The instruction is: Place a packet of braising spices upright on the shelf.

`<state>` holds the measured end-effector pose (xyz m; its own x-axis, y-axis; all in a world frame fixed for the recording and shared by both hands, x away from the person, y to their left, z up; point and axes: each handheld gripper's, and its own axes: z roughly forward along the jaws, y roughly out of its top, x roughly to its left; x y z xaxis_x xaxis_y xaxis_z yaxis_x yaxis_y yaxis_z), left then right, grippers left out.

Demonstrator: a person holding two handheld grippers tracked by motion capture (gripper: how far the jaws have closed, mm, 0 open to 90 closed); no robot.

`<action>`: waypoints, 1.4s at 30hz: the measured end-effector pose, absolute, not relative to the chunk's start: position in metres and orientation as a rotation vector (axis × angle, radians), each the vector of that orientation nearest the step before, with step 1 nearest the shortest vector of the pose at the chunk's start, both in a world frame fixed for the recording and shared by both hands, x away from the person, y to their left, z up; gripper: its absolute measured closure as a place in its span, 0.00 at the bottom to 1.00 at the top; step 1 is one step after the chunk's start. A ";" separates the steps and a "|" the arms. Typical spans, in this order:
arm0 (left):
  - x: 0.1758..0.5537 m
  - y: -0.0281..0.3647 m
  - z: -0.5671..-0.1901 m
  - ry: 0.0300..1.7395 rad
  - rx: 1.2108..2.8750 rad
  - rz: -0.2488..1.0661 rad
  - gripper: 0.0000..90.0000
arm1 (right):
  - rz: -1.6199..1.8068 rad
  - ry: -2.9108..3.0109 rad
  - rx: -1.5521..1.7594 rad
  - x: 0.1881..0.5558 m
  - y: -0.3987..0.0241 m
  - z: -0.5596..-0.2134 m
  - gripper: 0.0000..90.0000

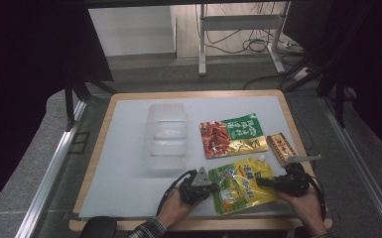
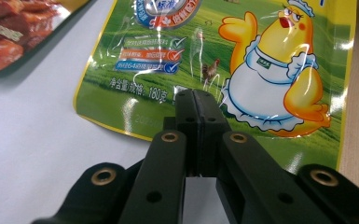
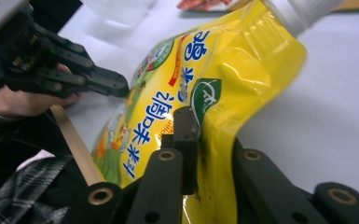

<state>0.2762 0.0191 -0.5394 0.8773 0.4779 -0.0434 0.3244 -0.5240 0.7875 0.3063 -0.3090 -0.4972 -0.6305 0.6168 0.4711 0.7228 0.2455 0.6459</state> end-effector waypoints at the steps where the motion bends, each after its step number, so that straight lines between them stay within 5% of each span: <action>1: 0.275 0.019 -0.539 0.589 2.154 0.224 1.00 | -1.342 -2.377 -1.291 0.306 -0.308 -0.496 0.95; 8: 0.271 0.029 -0.530 0.603 2.137 0.279 0.86 | -1.365 -2.362 -1.288 0.306 -0.305 -0.489 0.96; 27: 0.254 0.051 -0.520 0.676 2.089 0.354 0.25 | -1.391 -2.380 -1.255 0.306 -0.296 -0.468 0.97; 42: 0.244 0.062 -0.520 0.670 2.081 0.322 0.08 | -1.405 -2.438 -1.172 0.310 -0.287 -0.441 0.97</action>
